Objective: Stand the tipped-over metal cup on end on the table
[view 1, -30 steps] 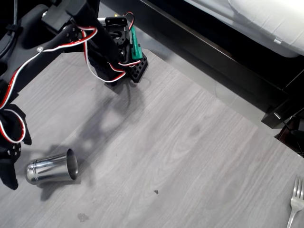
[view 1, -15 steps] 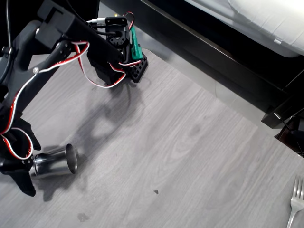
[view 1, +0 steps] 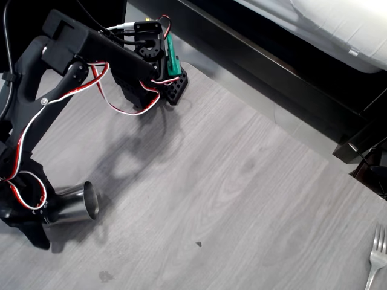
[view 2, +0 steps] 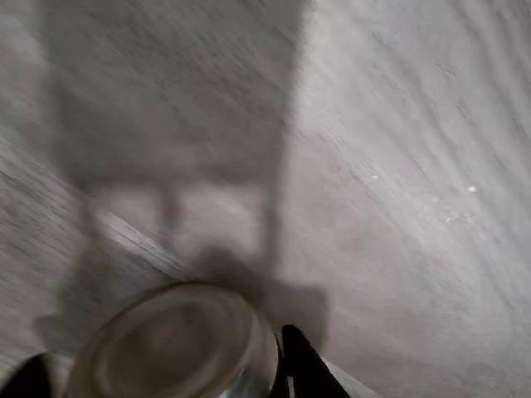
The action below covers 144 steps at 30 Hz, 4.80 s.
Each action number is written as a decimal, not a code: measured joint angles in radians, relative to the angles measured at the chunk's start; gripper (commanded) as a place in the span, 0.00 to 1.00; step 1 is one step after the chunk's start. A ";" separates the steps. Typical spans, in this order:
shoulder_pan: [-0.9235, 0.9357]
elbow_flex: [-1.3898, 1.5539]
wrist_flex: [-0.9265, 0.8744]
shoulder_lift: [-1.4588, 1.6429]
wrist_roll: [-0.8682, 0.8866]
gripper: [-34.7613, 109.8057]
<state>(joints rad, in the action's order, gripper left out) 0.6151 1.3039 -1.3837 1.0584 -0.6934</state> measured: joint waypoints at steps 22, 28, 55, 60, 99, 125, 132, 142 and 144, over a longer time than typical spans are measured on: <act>-0.164 0.583 0.545 0.770 -0.106 0.24; -0.319 1.167 1.212 1.220 -0.393 0.24; -0.411 1.494 2.594 0.465 -0.729 0.24; -0.394 1.451 2.735 0.295 -0.729 0.24; -0.408 1.319 2.858 -0.084 -0.641 0.53; -0.667 1.312 0.485 1.646 0.781 0.24; -0.701 1.474 0.414 1.922 0.798 0.24; -0.696 1.577 0.308 2.160 0.784 0.24; -0.699 1.601 0.276 2.215 0.778 0.24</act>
<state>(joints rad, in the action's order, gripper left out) -0.0844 2.9054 -1.1075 3.2735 0.0844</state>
